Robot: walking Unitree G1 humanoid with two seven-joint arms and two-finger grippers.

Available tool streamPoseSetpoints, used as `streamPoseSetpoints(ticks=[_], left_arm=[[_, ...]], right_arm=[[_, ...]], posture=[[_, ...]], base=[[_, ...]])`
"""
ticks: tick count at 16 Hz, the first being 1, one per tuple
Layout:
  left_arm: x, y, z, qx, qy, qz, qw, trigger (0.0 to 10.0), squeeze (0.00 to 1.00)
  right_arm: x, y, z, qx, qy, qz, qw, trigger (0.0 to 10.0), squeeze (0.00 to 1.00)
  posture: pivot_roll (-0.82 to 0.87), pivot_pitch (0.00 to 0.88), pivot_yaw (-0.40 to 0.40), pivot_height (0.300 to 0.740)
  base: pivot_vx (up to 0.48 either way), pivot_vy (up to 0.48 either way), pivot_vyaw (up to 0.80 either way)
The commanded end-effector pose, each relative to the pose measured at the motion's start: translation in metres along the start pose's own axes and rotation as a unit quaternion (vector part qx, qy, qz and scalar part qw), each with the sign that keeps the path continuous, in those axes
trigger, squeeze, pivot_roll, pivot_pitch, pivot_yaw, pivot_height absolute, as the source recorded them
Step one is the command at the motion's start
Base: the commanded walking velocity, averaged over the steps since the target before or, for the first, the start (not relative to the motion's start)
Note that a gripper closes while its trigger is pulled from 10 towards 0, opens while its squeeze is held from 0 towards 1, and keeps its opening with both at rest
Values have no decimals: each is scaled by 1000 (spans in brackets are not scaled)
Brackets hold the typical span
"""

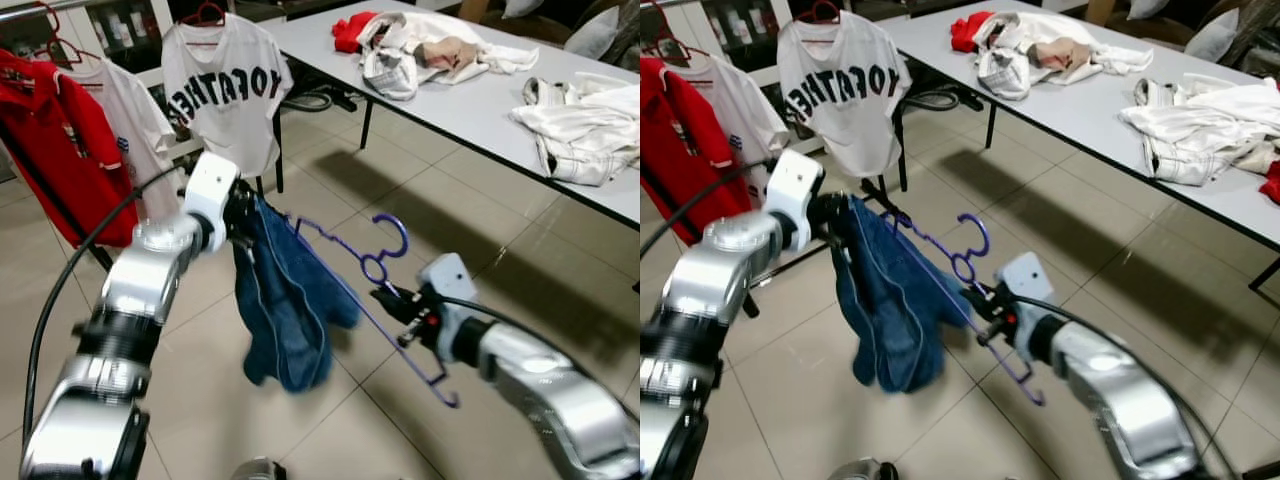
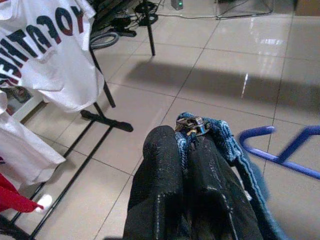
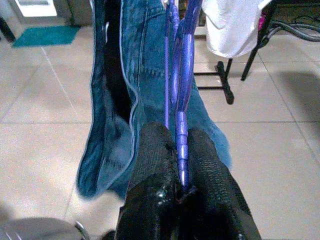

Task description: Hang hanger

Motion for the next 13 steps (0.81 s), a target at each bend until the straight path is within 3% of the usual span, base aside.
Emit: streamPoseSetpoints(ticks=[1, 4, 8, 13], left_arm=[[-5, 0, 10, 18, 7, -4, 1000, 0, 0], [1, 9, 16, 18, 15, -28, 999, 0, 0], [5, 12, 6, 2, 14, -36, 999, 0, 0], [7, 15, 9, 7, 22, -39, 999, 0, 0]], right_arm=[[-7, -4, 1, -9, -14, 16, 1000, 10000, 0], [2, -15, -5, -42, -45, -19, 998, 10000, 0], [-15, -32, 3, -40, -44, 50, 997, 10000, 0], [-32, -9, 1, -38, -9, 67, 997, 10000, 0]], posture=[[-63, 31, 54, 740], [-62, 43, 72, 740], [-74, 52, 79, 740], [-70, 39, 70, 740]], base=[[0, 0, 0], [0, 0, 0], [0, 0, 0], [0, 0, 0]])
Point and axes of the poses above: a point about 5 cm out from each wrist's last joint towards the gripper, its own y axis pointing out of the wrist towards the gripper, its own z axis along the axis of the wrist's last joint, x = y × z, the point moved 2 cm from there along y, pointing out of the wrist towards the gripper, and after that the axes turned 7 degrees about y, right-handed, at the moved point
